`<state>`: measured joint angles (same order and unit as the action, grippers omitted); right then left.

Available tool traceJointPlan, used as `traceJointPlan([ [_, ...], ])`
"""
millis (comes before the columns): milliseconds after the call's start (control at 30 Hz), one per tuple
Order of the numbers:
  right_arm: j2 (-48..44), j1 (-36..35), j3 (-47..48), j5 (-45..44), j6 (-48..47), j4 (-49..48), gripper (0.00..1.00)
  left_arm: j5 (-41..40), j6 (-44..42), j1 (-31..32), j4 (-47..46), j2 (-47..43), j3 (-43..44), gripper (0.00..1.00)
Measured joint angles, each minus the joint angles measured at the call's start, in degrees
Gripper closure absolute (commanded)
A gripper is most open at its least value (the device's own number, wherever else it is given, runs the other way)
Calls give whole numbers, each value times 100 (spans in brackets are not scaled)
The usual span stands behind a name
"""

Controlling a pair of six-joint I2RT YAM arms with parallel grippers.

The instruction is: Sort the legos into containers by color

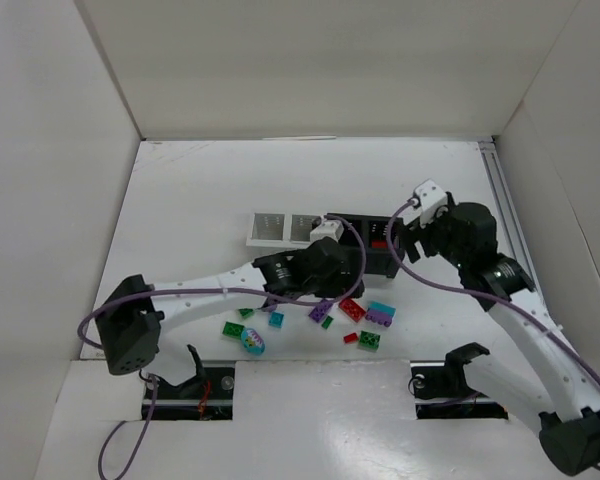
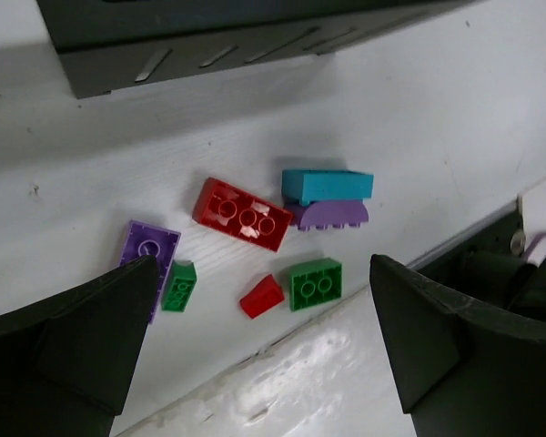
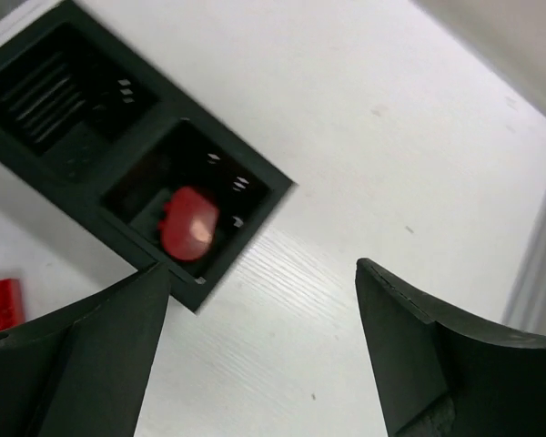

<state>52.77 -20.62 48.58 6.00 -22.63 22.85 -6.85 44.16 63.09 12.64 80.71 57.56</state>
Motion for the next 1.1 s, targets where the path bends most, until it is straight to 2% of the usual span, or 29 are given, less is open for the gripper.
traceJointPlan([
  [133,-1062,39,-103,-1023,601,260,10,-343,922,184,334,702,481,0],
  [333,-2420,79,-203,-2035,1027,680,7,-404,2177,555,702,1735,1095,3],
  [433,-2804,79,-210,-2417,1108,898,7,-319,2736,581,734,1967,1045,11],
  [700,-2988,79,-356,-2752,1071,1290,5,-291,3856,581,667,2022,785,12],
  [867,-2990,79,-365,-2774,1016,1360,4,-549,4433,581,1082,2444,1311,11],
  [1100,-2988,79,-448,-2774,933,1386,1,-896,5416,568,1565,2468,1237,17],
])
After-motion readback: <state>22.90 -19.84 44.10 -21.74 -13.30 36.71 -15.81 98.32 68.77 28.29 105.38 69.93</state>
